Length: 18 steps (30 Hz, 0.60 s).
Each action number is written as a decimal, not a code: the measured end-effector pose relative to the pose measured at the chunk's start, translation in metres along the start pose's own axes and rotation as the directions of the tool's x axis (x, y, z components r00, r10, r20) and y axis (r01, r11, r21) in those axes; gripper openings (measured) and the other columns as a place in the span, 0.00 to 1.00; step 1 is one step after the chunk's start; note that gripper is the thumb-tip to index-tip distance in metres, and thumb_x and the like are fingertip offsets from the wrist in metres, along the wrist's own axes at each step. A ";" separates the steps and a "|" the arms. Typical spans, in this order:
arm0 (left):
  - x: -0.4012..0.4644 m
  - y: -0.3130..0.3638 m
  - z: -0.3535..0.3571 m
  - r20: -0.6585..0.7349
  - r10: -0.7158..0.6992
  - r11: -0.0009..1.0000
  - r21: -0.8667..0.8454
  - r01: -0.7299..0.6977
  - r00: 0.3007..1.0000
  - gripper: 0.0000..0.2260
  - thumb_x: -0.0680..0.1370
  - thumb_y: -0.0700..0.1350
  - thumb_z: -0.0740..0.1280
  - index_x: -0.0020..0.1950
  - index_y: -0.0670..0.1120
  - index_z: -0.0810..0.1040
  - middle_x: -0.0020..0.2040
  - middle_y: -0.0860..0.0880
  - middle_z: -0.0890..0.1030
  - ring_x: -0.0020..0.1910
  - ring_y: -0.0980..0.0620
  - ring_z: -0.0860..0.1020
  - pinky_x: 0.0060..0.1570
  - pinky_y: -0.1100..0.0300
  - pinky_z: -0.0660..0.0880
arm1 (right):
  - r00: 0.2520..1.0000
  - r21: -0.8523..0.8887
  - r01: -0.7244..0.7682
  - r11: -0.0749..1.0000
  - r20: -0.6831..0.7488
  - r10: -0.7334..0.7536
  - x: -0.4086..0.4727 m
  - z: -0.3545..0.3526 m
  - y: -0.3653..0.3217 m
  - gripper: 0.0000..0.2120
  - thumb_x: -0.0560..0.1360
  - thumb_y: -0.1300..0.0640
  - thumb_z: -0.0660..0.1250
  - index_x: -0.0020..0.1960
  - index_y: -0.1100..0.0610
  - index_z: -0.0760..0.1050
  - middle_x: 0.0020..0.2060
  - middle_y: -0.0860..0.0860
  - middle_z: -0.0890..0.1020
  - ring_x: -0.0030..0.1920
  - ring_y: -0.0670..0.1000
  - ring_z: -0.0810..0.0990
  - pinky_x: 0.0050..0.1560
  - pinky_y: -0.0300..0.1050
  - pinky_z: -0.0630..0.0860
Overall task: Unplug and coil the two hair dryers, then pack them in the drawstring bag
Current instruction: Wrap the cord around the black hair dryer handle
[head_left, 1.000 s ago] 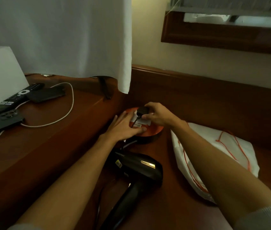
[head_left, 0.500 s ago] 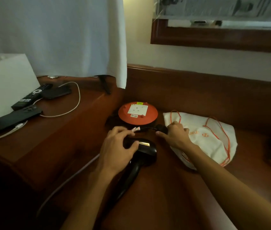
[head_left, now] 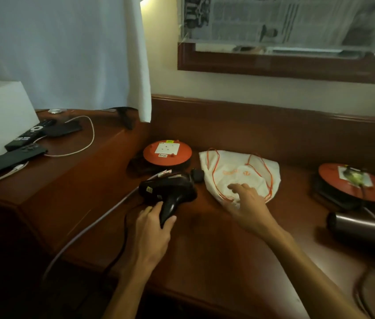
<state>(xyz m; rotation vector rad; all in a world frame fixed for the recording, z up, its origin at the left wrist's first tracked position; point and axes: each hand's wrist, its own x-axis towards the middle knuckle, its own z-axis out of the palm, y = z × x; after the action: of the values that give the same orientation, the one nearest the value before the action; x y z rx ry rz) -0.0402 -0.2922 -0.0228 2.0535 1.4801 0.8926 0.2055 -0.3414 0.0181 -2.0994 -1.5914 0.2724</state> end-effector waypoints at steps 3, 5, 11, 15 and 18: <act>-0.008 0.035 -0.008 -0.052 0.075 0.972 -0.218 -0.085 0.996 0.15 0.81 0.51 0.69 0.67 0.55 0.78 0.57 0.58 0.80 0.56 0.62 0.78 0.51 0.70 0.72 | 1.000 0.186 0.030 0.982 0.004 -0.031 -0.034 -0.012 0.003 0.16 0.80 0.49 0.67 0.66 0.53 0.77 0.60 0.48 0.80 0.61 0.47 0.78 0.58 0.42 0.76; -0.004 0.059 -0.010 -0.039 0.128 0.909 -0.395 -0.133 0.991 0.15 0.80 0.52 0.70 0.67 0.57 0.78 0.59 0.59 0.82 0.59 0.63 0.79 0.56 0.67 0.74 | 0.994 0.347 0.068 0.935 0.059 -0.095 -0.048 -0.021 -0.001 0.12 0.81 0.49 0.65 0.62 0.52 0.80 0.55 0.44 0.83 0.55 0.44 0.81 0.56 0.45 0.80; 0.019 0.118 0.011 0.222 0.175 0.508 -0.855 0.105 0.959 0.13 0.85 0.47 0.62 0.66 0.46 0.79 0.59 0.44 0.85 0.63 0.45 0.82 0.63 0.45 0.76 | 0.980 0.658 0.116 0.744 0.045 -0.193 -0.061 -0.034 -0.012 0.21 0.84 0.43 0.55 0.60 0.56 0.79 0.51 0.57 0.83 0.52 0.58 0.82 0.56 0.61 0.78; 0.032 0.140 0.030 0.381 0.289 0.285 -0.910 0.301 0.878 0.19 0.85 0.46 0.57 0.73 0.40 0.73 0.67 0.40 0.80 0.70 0.44 0.77 0.69 0.44 0.72 | 0.993 0.833 0.036 0.552 0.034 -0.116 -0.061 -0.031 -0.016 0.18 0.83 0.47 0.58 0.63 0.58 0.76 0.55 0.56 0.84 0.55 0.56 0.84 0.56 0.59 0.82; 0.047 0.143 0.042 0.425 0.355 0.370 -0.882 0.292 0.833 0.20 0.85 0.48 0.56 0.75 0.42 0.71 0.68 0.42 0.80 0.71 0.47 0.76 0.71 0.47 0.70 | 0.995 0.826 0.079 0.558 -0.096 0.001 -0.057 -0.022 -0.011 0.13 0.81 0.49 0.62 0.61 0.54 0.77 0.51 0.54 0.85 0.50 0.55 0.85 0.48 0.57 0.84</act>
<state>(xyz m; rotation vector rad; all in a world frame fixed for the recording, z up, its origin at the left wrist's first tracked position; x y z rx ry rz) 0.0941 -0.2929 0.0580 1.2169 0.3388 0.7503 0.1887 -0.3988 0.0354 -1.2835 -1.0962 0.7481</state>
